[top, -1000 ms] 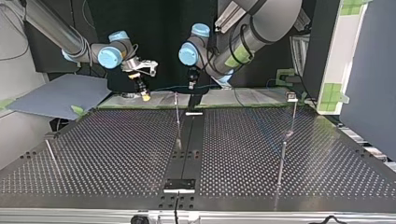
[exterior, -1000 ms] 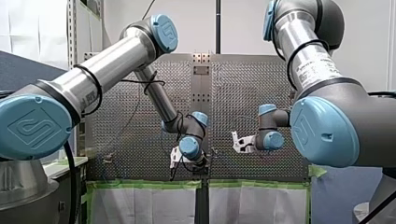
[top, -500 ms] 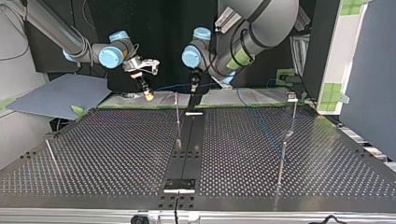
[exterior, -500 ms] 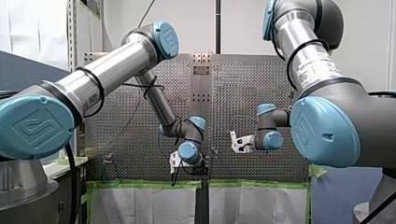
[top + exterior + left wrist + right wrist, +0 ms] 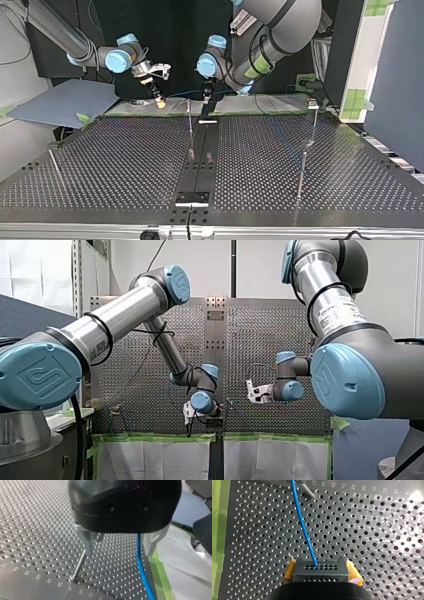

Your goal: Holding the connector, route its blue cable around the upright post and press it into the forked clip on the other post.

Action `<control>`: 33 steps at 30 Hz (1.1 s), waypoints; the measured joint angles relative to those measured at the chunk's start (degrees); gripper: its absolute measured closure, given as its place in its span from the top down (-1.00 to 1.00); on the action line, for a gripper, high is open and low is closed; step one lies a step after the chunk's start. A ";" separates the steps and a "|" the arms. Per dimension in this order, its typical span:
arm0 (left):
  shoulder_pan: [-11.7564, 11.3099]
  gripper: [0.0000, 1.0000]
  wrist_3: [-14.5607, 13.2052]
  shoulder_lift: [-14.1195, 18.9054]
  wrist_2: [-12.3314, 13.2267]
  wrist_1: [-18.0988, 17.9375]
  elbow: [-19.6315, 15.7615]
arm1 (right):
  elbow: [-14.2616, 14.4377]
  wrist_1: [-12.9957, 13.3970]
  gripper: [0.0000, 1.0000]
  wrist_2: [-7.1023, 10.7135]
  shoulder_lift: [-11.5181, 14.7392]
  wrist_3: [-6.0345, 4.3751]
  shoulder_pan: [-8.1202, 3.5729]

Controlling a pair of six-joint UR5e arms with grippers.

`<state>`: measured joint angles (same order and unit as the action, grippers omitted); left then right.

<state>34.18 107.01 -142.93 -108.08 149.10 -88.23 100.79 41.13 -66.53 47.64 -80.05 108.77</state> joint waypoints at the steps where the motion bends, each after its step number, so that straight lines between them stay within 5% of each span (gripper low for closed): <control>1: -0.04 1.00 -0.03 0.01 0.11 -0.09 0.00 | 0.00 0.03 -1.00 0.06 0.00 -0.01 -0.03; 4: -0.05 1.00 -0.15 0.00 -0.24 -0.18 0.00 | 0.00 0.03 -1.00 0.13 -0.02 -0.05 -0.02; 6: -0.04 0.22 -0.25 0.01 -0.66 -0.19 0.00 | -0.01 0.04 -1.00 0.15 -0.02 -0.11 -0.01; 8: -0.01 0.06 -0.46 0.02 -1.12 -0.20 -0.01 | -0.01 0.07 -1.00 0.16 -0.02 -0.16 -0.01; 9: 0.00 -0.55 -0.57 0.01 -1.27 -0.22 -0.01 | -0.01 0.08 -1.00 0.16 -0.02 -0.18 -0.01; 10: 0.00 -0.55 -0.72 0.01 -1.43 -0.24 -0.03 | -0.01 0.09 -1.00 0.16 -0.03 -0.19 -0.01; 11: 0.00 -0.88 -0.78 0.01 -1.57 -0.25 -0.04 | -0.01 0.09 -1.00 0.16 -0.03 -0.20 -0.01; 12: -0.01 -1.00 -0.83 0.02 -1.76 -0.27 -0.04 | -0.01 0.10 -1.00 0.16 -0.03 -0.21 0.00; 24: 0.35 -1.00 -1.39 0.06 -5.55 -1.04 -0.06 | -0.01 0.37 -1.00 -0.39 -0.03 -1.62 0.14; 33: 2.29 -1.00 -3.84 0.08 -6.80 -3.16 -0.08 | -0.01 1.26 -1.00 -3.55 -0.72 -2.89 0.14</control>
<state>36.47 103.17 -142.86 -114.88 145.94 -88.31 100.78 42.38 -70.08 46.93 -82.94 108.91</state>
